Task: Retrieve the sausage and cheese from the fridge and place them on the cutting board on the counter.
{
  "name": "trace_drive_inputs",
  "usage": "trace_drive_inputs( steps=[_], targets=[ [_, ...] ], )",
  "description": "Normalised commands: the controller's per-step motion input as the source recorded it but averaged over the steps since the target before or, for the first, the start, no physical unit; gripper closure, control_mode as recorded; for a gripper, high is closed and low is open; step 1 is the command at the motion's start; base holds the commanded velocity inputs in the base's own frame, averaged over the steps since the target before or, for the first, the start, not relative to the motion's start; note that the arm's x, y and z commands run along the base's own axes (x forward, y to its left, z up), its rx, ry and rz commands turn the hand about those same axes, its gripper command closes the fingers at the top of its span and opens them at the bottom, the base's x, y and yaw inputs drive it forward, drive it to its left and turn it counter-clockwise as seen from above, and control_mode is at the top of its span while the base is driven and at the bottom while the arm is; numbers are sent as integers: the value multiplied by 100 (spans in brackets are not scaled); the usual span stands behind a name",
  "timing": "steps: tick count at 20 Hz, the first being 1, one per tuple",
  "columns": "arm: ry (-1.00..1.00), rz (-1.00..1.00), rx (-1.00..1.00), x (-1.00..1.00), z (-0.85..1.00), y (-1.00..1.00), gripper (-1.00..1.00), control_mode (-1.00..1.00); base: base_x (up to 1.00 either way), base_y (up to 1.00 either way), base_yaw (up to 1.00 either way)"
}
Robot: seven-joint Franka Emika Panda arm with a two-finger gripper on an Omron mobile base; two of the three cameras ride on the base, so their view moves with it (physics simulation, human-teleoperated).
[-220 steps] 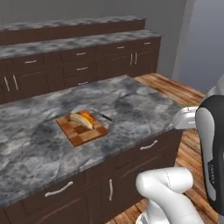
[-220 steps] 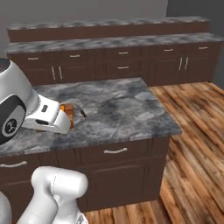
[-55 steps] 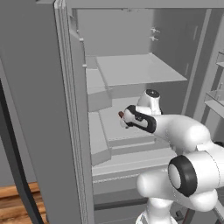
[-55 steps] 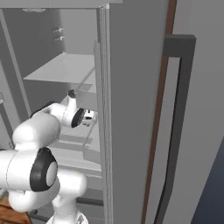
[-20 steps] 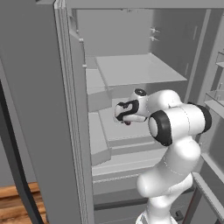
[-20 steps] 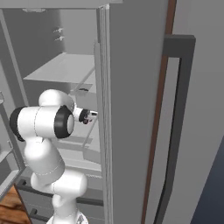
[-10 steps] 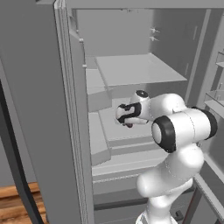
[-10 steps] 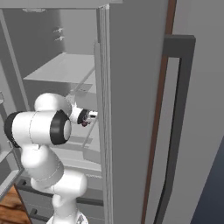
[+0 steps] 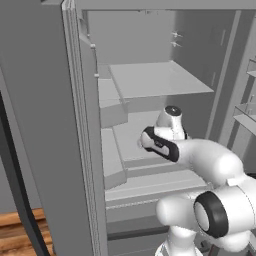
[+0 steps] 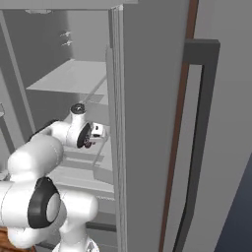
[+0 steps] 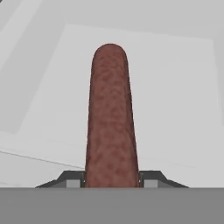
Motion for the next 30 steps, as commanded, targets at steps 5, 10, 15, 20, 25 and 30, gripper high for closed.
trace_drive_inputs(
  steps=[5,10,15,20,25,30],
  targets=[
    [0,2,-9,-79,78,-1,100,-100,0,0,0],
    [-2,1,-2,-79,91,-14,100,-100,0,0,0],
    [-3,0,0,-79,74,-24,100,-100,0,0,0],
    [0,0,0,-30,90,-4,100,-100,0,0,0],
    [-5,0,0,-25,76,-3,100,-100,0,0,0],
    [0,0,-1,-51,49,-6,100,-100,0,0,0]
  ],
)
